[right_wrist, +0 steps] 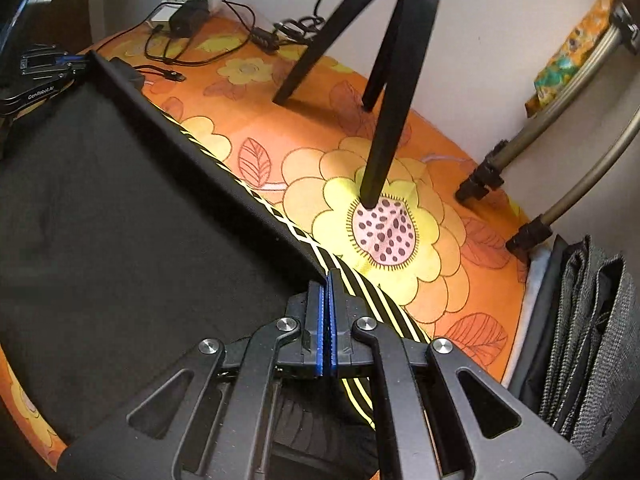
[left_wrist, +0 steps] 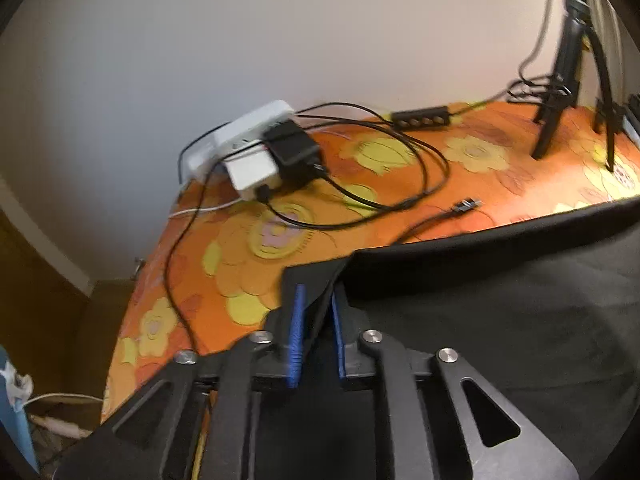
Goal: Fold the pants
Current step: 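Lift both hems and fold them over toward the yellow-striped waistband, then open both grippers and release the folded pants onto the bed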
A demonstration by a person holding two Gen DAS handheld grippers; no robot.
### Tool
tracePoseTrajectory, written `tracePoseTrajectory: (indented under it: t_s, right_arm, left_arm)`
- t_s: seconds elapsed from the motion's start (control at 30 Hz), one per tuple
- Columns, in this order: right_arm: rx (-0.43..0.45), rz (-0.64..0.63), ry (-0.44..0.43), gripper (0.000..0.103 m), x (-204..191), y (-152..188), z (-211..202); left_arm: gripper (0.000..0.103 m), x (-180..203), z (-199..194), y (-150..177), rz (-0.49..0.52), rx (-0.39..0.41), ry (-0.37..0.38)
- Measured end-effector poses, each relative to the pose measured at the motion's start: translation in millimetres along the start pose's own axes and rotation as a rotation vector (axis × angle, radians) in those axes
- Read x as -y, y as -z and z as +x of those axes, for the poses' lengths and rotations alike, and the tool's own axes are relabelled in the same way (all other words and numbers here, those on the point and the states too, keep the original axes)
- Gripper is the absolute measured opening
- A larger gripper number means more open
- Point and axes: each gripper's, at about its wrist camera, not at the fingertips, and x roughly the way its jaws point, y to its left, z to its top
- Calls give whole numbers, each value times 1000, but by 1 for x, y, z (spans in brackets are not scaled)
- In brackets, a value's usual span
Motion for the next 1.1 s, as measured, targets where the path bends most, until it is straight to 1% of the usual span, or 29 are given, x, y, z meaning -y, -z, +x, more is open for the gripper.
tracePoseTrajectory:
  t_s: [0.07,0.1,0.13,0.17,0.2,0.23,0.33,0.43,0.47,0.53,0.6,0.7,0.77,0.83,0.97,1.0,1.1]
  right_arm:
    - [-14,13,-11,3,3,0,1]
    - [-16,16,-7,9,4,0,0]
    - [-16,18,5,22,5,0,0]
    - [-12,22,19,29,6,0,-2]
    - [-4,28,28,39,8,0,-5]
    - [1,36,30,41,9,1,-8]
    - [4,52,34,41,13,3,-15]
    - [15,56,46,41,13,3,-24]
    - [26,59,43,41,12,2,-29]
    - [47,60,29,41,8,1,-41]
    - [64,67,25,41,5,1,-54]
    - [85,93,3,41,4,6,-72]
    - [97,117,-2,44,5,15,-86]
    - [104,162,-9,54,13,29,-100]
    - [104,266,-24,55,34,63,-129]
    - [101,288,-33,55,38,70,-135]
    - [90,353,-85,56,47,97,-153]
  left_arm:
    - [19,-9,-4,-1,-32,7,-8]
    - [19,-16,-8,0,-47,14,-6]
    - [19,-20,-12,0,-52,20,-10]
    - [19,-25,-16,0,-57,26,-16]
    - [19,-34,-24,2,-68,33,-19]
    - [20,-38,-28,4,-77,37,-19]
    - [25,-59,-46,12,-106,51,-24]
    - [26,-82,-69,23,-152,70,-9]
    - [26,-88,-77,29,-166,78,6]
    - [32,-96,-91,43,-179,83,7]
    - [35,-102,-102,62,-204,73,42]
    - [35,-100,-111,82,-215,50,66]
    - [35,-93,-117,93,-204,41,71]
    - [35,-84,-127,102,-192,43,81]
    - [35,-70,-147,108,-179,60,108]
    - [35,-63,-155,109,-168,68,125]
    - [35,-43,-175,110,-110,91,140]
